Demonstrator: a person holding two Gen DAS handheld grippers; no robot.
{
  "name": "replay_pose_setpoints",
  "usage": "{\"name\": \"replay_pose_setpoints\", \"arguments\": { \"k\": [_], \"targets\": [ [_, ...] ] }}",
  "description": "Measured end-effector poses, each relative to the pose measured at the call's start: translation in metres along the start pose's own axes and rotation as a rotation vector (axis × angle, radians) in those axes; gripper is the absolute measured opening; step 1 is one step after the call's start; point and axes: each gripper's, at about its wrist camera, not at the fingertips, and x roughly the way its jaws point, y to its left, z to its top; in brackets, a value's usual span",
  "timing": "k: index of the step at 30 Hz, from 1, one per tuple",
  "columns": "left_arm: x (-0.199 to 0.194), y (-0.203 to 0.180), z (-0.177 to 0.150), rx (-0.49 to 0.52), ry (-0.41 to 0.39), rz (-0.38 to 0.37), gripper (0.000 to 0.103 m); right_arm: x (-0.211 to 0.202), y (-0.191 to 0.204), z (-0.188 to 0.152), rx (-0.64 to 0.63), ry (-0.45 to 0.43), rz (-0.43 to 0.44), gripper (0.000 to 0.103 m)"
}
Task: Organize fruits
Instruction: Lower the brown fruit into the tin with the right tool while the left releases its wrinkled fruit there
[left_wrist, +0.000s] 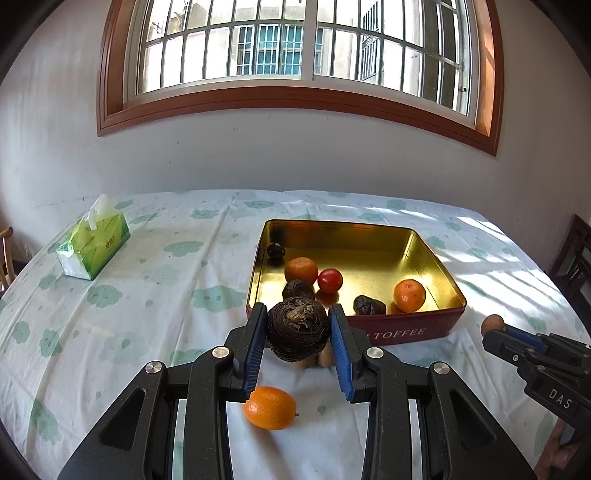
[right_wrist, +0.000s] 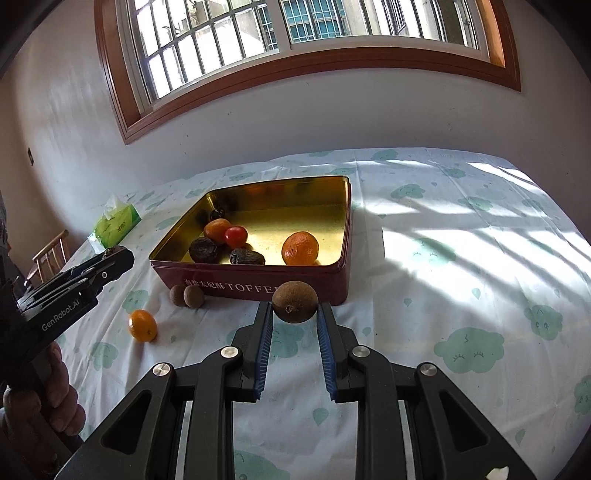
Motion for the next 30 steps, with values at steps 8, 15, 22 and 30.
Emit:
{"name": "replay_pose_setpoints", "arguments": {
  "k": [8,15,22,30],
  "targets": [
    [0.016,0.001,0.026,0.024,-0.033,0.006,0.035,0.013,0.002,0.022,-0.019,-0.020,0.001,0.022],
    [0.042,0.004,0.037,0.046,-0.018,0.023,0.035,0.033,-0.001,0.034,-0.018,-0.016,0.000,0.022],
    [0.065,0.007,0.049,0.065,-0.006,0.029,0.035,0.056,-0.003,0.042,-0.025,0.005,0.001,0.022],
    [0.085,0.004,0.052,0.097,0.012,0.029,0.035,0.073,-0.006,0.040,-0.016,0.030,0.000,0.023]
  ]
}}
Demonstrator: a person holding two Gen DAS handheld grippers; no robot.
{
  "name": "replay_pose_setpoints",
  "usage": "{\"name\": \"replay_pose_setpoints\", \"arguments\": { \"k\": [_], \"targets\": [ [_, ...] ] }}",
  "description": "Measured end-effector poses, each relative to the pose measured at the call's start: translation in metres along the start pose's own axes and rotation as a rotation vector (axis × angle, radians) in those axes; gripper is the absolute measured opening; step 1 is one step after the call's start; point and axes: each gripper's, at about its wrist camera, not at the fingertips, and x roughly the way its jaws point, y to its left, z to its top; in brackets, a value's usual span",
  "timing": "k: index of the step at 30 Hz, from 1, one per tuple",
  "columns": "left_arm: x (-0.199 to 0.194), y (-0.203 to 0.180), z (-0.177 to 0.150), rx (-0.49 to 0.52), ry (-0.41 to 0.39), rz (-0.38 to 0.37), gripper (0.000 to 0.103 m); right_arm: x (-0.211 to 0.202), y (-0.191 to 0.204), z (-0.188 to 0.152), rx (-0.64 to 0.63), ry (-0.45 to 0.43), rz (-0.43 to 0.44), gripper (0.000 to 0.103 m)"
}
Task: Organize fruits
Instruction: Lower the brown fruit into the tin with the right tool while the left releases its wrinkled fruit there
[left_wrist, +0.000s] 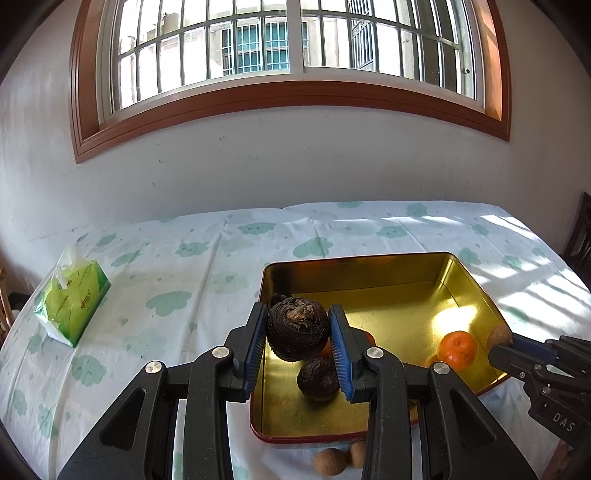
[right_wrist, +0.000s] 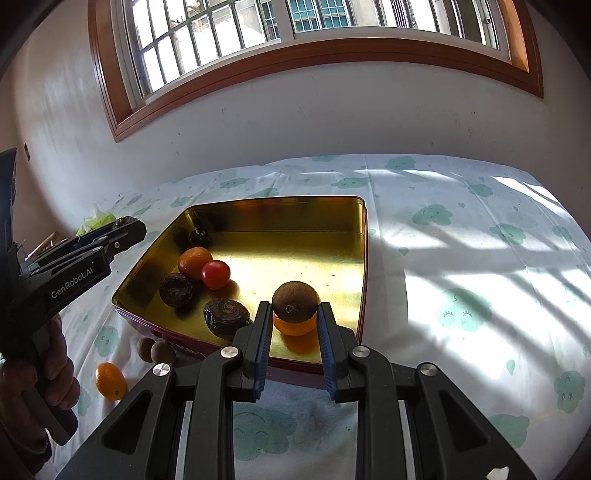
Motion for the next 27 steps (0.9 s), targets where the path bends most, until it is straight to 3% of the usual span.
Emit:
{"name": "replay_pose_setpoints", "arguments": {
  "k": [17,19,23,27],
  "targets": [
    [0.019,-0.003,-0.004,0.015,0.026,-0.007,0.038,0.008,-0.002,-0.001,0.002,0.000,0.010,0.025],
    [0.019,-0.004,-0.004,0.016,0.019,-0.006,0.044,0.004,-0.001,-0.001,0.003,-0.014,0.010,0.025],
    [0.013,-0.003,-0.003,0.014,-0.017,0.002,0.067,-0.009,0.004,-0.001,0.014,-0.033,0.045,0.025],
    [0.004,-0.001,-0.002,0.009,-0.030,-0.003,0.071,-0.025,0.019,-0.008,0.007,-0.031,0.107,0.026]
  ]
}}
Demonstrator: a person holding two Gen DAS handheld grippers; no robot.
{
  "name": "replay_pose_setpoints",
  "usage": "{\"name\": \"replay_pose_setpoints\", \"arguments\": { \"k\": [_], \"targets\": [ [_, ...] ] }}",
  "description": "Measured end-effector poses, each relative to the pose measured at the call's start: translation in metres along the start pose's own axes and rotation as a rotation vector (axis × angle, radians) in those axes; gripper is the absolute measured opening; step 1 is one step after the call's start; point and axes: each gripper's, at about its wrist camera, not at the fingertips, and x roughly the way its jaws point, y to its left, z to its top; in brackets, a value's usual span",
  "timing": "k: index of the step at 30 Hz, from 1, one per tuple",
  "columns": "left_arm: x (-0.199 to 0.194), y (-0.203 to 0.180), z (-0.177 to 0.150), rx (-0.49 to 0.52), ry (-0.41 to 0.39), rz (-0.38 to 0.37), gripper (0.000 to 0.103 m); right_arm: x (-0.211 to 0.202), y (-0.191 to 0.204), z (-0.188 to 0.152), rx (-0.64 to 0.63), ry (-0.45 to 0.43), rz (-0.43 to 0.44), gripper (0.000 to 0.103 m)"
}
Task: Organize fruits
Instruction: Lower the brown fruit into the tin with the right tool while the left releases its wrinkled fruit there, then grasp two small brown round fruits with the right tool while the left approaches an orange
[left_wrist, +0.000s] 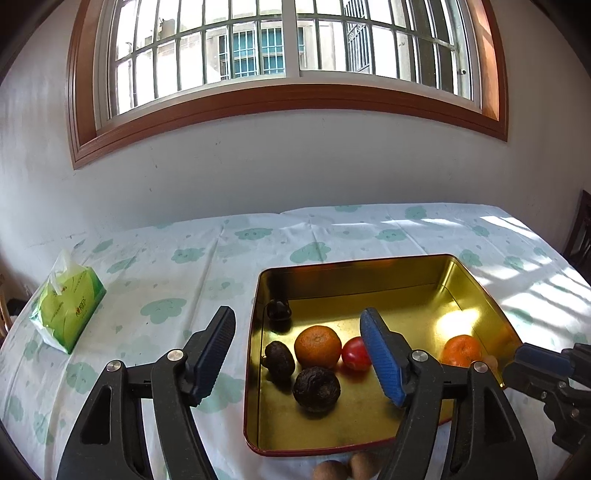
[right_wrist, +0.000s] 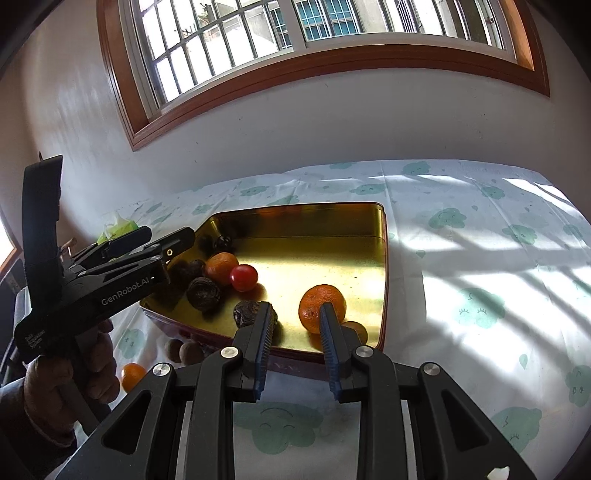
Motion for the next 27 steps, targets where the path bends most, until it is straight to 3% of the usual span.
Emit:
{"name": "replay_pose_setpoints", "arguments": {
  "k": [5,11,13,17,22,27],
  "targets": [
    [-0.027,0.026,-0.008,-0.078,-0.024,0.058,0.072,-0.002,0.032,-0.018,-0.016,0.087,0.124,0.029],
    [-0.052,0.084,-0.051,-0.243,0.055,0.086,0.073,0.029,0.061,-0.024,-0.028,0.183,0.174,0.029],
    [-0.060,0.096,-0.070,-0.275,0.058,0.085,0.072,0.042,0.066,-0.025,-0.009,0.203,0.160,0.030],
    [-0.066,0.111,-0.095,-0.339,0.056,0.045,0.073,0.061,0.073,-0.028,0.054,0.230,0.133,0.054],
    [-0.062,0.113,-0.101,-0.373,0.083,-0.003,0.073,0.078,0.083,-0.027,0.070,0.236,0.084,0.061],
    [-0.058,0.122,-0.104,-0.424,0.099,-0.024,0.073,0.088,0.094,-0.029,0.038,0.221,0.005,0.062]
  ]
}}
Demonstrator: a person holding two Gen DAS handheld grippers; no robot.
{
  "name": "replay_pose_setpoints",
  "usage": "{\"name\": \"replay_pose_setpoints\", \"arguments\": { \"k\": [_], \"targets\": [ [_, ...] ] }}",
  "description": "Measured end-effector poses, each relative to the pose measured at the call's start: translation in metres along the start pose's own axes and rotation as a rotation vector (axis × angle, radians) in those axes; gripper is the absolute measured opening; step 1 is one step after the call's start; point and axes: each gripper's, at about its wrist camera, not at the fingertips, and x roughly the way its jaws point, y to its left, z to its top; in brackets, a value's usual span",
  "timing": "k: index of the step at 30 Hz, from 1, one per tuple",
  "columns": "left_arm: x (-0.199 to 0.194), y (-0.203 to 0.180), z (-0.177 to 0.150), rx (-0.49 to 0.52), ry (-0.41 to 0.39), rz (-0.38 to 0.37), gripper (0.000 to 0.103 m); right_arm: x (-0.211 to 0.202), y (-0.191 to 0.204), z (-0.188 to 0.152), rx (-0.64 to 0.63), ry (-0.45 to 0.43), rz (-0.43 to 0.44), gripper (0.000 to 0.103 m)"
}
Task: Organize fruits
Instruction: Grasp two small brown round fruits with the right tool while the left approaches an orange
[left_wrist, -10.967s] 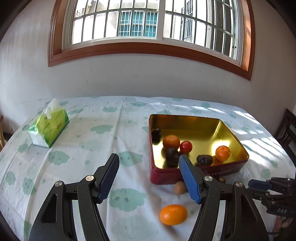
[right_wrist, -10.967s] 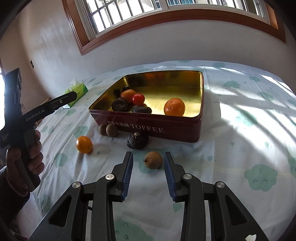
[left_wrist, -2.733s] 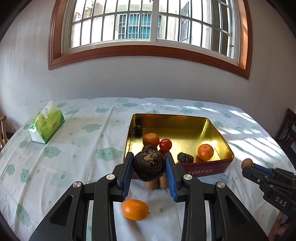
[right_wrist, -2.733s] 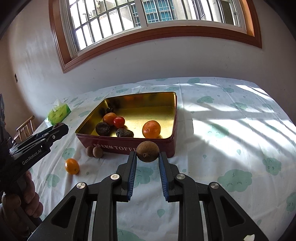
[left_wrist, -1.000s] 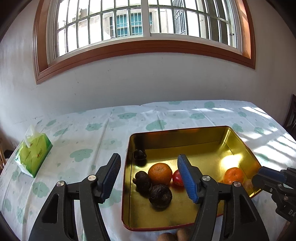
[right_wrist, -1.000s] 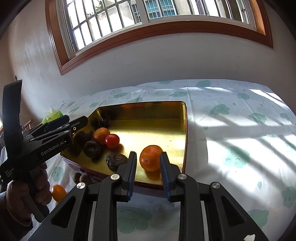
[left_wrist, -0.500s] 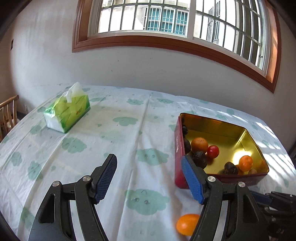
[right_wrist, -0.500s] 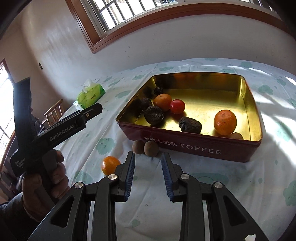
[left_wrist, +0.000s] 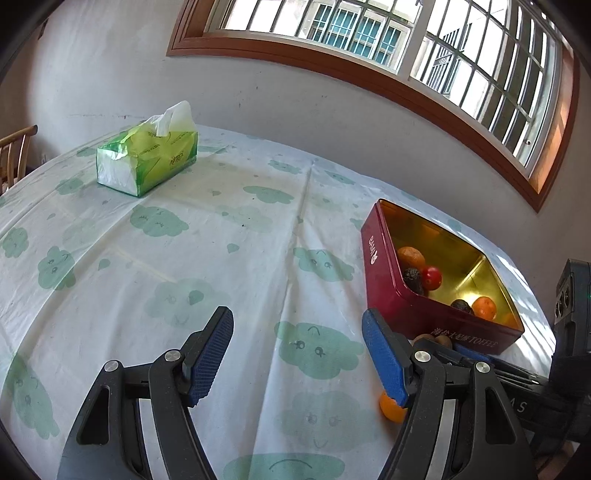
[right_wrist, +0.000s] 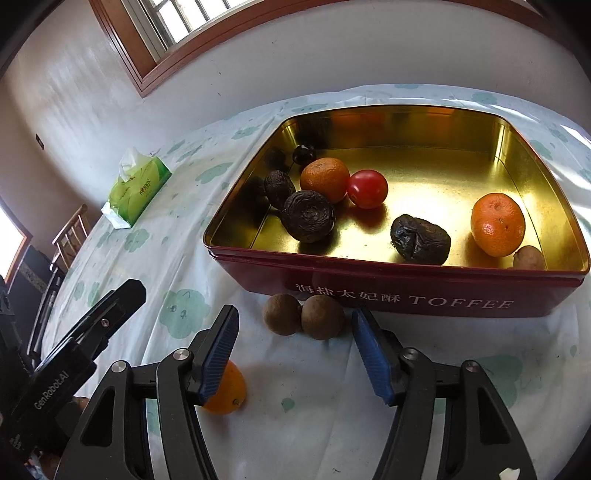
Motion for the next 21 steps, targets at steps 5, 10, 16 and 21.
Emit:
{"name": "replay_pose_setpoints", "arguments": {
  "k": [5,10,16,21],
  "targets": [
    [0.000,0.011,0.000,-0.060,0.004,-0.016,0.073,0.001,0.005,-0.001,-0.038,-0.007,-0.027,0.043],
    [-0.001,0.014,-0.001,-0.075,-0.001,-0.018,0.073,-0.033,-0.016,-0.014,-0.036,-0.049,-0.039,0.043],
    [-0.008,-0.012,-0.006,0.056,-0.005,-0.059,0.073,-0.092,-0.072,-0.034,-0.044,-0.136,-0.199,0.043],
    [-0.017,-0.051,-0.021,0.188,0.009,-0.089,0.073,-0.109,-0.139,-0.039,0.081,-0.149,-0.291,0.043]
  ]
}}
